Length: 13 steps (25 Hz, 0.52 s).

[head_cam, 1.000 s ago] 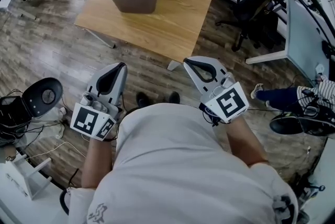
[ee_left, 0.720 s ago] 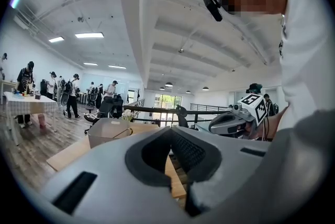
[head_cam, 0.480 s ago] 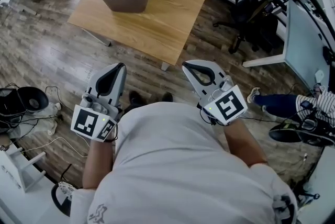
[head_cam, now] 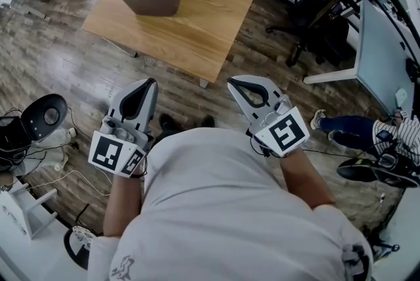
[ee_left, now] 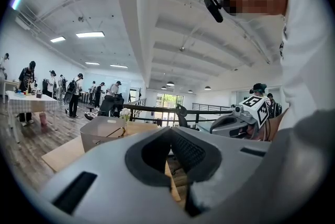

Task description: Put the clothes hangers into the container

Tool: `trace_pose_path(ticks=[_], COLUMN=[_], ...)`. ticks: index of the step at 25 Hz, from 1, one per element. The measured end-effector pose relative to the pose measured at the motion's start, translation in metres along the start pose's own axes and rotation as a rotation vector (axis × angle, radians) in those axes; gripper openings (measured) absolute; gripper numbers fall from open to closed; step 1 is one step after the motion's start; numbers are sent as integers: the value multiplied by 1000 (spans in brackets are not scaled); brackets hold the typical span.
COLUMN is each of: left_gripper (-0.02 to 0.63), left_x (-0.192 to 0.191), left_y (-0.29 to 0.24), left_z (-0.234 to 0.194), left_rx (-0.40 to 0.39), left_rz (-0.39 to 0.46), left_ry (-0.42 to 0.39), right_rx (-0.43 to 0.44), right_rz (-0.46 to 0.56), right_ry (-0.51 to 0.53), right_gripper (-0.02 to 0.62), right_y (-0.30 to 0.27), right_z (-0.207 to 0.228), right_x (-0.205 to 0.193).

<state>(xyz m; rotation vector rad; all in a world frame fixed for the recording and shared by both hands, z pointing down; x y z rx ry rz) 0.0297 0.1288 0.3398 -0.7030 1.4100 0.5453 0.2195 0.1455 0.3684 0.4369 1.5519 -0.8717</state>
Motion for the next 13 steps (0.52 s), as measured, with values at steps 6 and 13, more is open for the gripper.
trace_pose_path(ticks=[6,13], left_gripper=[6,6], left_x=[-1,2], left_y=[-6,-9], left_z=[-1,-5], left_rx=[1,0], left_rz=[-3,3], left_ry=[2,8], right_rx=[7,13], right_rz=[4,0], right_ry=[2,5], right_gripper=[5,5], right_y=[-4,-9], right_z=[6,7], right_x=[0,3])
Point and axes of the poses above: the fingertips, and each gripper's own axes: y backward along the fingers, z to its right, x out of its top, the point moved 3 cm from there along y, backward along the fingers, and after that the axes turned 8 degrees about -y, right-handed, at the moved point
